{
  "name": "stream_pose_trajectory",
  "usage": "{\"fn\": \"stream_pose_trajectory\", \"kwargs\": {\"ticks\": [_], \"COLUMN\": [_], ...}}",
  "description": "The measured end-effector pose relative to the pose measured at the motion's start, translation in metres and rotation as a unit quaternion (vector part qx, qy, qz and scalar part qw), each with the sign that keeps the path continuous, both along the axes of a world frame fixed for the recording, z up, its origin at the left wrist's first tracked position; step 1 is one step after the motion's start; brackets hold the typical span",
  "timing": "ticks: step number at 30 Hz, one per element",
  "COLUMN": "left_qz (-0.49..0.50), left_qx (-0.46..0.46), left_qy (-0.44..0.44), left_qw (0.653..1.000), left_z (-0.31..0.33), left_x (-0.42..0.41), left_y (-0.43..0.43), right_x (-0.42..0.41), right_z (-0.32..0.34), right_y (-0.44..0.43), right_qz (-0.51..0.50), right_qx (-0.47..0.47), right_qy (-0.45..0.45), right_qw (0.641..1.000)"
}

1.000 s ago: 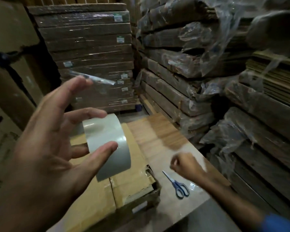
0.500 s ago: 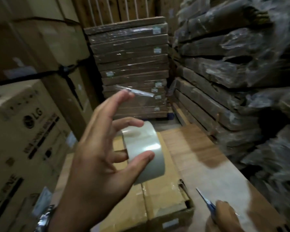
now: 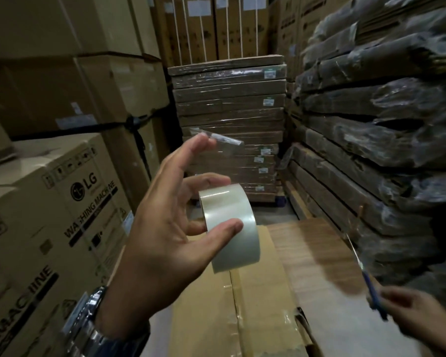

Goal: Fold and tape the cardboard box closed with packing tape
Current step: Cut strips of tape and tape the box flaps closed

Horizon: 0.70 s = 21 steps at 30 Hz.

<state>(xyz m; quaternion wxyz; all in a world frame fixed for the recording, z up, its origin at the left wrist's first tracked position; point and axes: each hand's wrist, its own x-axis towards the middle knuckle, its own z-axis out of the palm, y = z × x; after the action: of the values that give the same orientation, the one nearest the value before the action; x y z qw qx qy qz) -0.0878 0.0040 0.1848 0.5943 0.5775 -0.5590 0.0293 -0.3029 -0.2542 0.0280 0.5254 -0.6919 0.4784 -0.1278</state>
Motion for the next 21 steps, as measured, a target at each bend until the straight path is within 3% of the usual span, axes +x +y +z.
{"fn": "stream_pose_trajectory", "kwargs": {"ticks": [4,8,13,21], "left_qz": [-0.004,-0.006,-0.035,-0.052], "left_qx": [0.012,0.018,0.004,-0.003], "left_qy": [-0.019,-0.044,-0.044,-0.056], "left_qw": [1.000,0.999,0.998,0.997], "left_z": [0.002,0.006,0.014,0.026], "left_x": [0.008,0.008,0.003,0.001], "left_y": [-0.004,-0.008,-0.011,-0.012], "right_x": [0.002,0.015,0.038,0.046], "right_z": [0.099,0.193,0.251,0.277], "right_y": [0.005,0.031,0.046,0.049], "right_qz": [0.157,0.320,0.369,0.425], "right_qx": [-0.115,-0.190,-0.222,-0.256], "right_qy": [-0.028,0.028,0.070,0.118], "right_qw": [0.981,0.928,0.900,0.860]}}
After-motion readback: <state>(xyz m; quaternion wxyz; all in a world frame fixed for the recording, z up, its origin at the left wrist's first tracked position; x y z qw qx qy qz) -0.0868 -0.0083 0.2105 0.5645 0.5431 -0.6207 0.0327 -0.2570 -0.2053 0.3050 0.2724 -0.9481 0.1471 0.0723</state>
